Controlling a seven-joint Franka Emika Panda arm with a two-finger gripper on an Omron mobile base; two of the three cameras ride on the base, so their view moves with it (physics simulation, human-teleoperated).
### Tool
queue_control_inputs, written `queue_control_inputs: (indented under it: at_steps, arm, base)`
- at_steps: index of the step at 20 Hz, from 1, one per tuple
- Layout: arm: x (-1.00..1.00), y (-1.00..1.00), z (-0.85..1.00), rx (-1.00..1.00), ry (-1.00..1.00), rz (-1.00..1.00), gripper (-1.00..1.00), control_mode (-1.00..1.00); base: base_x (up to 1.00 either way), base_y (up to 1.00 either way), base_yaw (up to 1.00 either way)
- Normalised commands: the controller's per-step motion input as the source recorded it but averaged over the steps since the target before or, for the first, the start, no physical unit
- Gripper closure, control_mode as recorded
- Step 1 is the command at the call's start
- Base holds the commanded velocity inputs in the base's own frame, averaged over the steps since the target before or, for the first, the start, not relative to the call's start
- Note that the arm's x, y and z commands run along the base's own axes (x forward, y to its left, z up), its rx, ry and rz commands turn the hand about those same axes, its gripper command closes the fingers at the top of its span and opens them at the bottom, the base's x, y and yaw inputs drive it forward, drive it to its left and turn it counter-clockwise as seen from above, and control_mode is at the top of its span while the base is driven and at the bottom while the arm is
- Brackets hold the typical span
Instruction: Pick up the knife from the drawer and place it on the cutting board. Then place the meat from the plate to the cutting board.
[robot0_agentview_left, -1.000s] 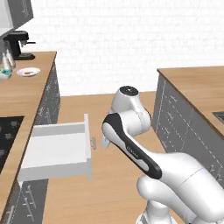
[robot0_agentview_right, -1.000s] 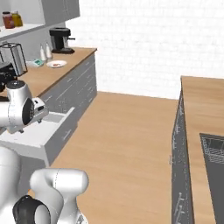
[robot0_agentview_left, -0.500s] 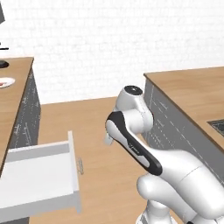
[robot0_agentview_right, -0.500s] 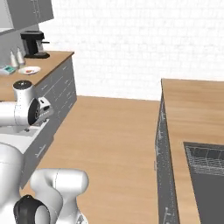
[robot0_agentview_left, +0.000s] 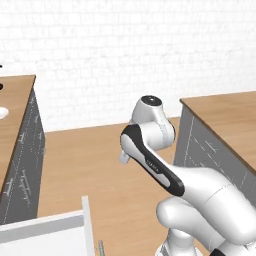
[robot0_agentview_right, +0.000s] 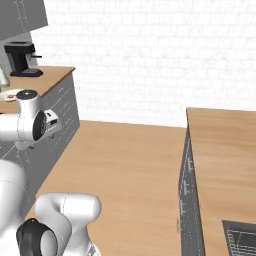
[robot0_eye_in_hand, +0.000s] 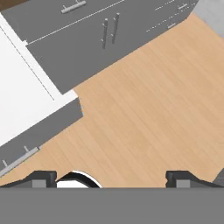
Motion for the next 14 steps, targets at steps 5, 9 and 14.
queue_control_inputs:
  at_steps: [5,9,14]
  arm:
    - [0.00,0.00,0.00,0.00,0.00,0.00,-1.00,1.00]
    - [0.00,0.00,0.00,0.00,0.00,0.00,-1.00,1.00]
    - [0.00,0.00,0.00,0.00,0.00,0.00,-1.00,1.00]
  base:
    - [1.00,0.00,0.00]
    - [1.00,0.00,0.00]
    - [1.00,0.02,0.00]
